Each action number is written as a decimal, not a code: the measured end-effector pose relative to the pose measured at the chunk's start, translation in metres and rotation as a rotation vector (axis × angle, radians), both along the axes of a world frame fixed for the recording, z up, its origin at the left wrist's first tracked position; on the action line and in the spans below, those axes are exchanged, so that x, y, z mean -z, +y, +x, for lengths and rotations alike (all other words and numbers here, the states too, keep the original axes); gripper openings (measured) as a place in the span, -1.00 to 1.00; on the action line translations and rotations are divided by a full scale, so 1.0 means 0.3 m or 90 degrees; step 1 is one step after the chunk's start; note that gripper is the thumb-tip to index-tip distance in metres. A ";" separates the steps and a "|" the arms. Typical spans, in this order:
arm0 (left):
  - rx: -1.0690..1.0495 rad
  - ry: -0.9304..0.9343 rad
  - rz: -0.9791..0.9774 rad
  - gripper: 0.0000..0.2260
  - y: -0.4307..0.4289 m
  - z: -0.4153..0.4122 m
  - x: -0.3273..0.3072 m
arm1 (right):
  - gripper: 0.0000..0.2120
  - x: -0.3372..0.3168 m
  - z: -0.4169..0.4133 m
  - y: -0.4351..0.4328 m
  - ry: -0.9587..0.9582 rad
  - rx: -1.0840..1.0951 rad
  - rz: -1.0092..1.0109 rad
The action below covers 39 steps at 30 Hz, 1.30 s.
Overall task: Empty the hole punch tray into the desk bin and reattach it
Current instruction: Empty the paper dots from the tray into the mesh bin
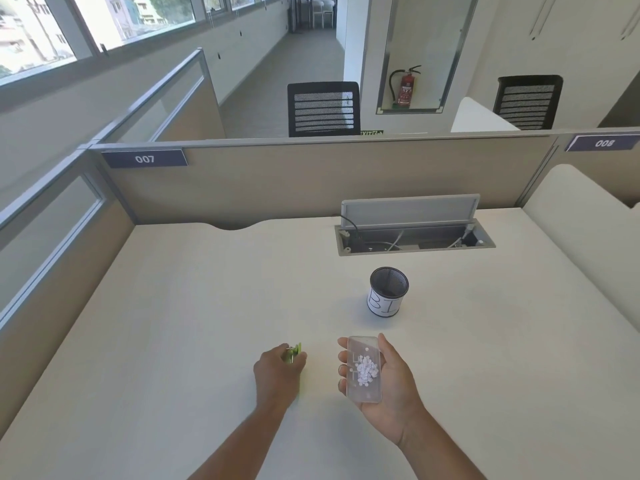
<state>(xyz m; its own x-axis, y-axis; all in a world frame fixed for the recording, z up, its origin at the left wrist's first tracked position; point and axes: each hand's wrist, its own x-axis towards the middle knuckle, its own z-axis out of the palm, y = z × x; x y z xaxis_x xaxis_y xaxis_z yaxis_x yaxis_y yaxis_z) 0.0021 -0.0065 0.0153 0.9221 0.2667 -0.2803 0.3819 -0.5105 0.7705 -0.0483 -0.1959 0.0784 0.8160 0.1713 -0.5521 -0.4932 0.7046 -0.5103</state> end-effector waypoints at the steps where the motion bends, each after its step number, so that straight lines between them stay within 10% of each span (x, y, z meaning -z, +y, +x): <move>1: -0.009 0.004 -0.020 -0.61 0.005 -0.001 0.002 | -0.39 -0.001 -0.001 -0.001 0.001 0.001 -0.001; 8: -0.041 0.063 -0.118 -0.80 0.020 0.001 -0.002 | -0.38 -0.010 0.000 0.004 0.003 0.001 -0.003; 12: -0.073 0.020 -0.089 -0.37 -0.004 -0.005 -0.058 | -0.36 -0.021 -0.002 0.001 0.004 0.000 -0.021; 17: -0.028 -0.083 -0.167 -0.86 -0.079 -0.032 -0.167 | -0.42 -0.039 -0.004 0.012 0.003 0.011 -0.099; 28: 0.172 0.075 -0.405 -0.77 -0.214 0.009 -0.294 | -0.59 -0.040 0.057 -0.047 0.014 0.069 -0.361; 39: 0.170 0.087 -0.334 -0.85 -0.362 0.258 -0.316 | -0.63 -0.052 0.247 -0.208 0.008 0.093 -0.513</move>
<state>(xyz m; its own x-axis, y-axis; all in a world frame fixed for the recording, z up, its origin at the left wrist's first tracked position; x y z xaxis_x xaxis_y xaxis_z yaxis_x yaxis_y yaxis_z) 0.0796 -0.1150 0.1101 0.8843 -0.1757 -0.4327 0.4062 -0.1677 0.8983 0.0257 -0.2583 0.0940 0.7924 -0.3902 -0.4690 -0.4333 0.1812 -0.8828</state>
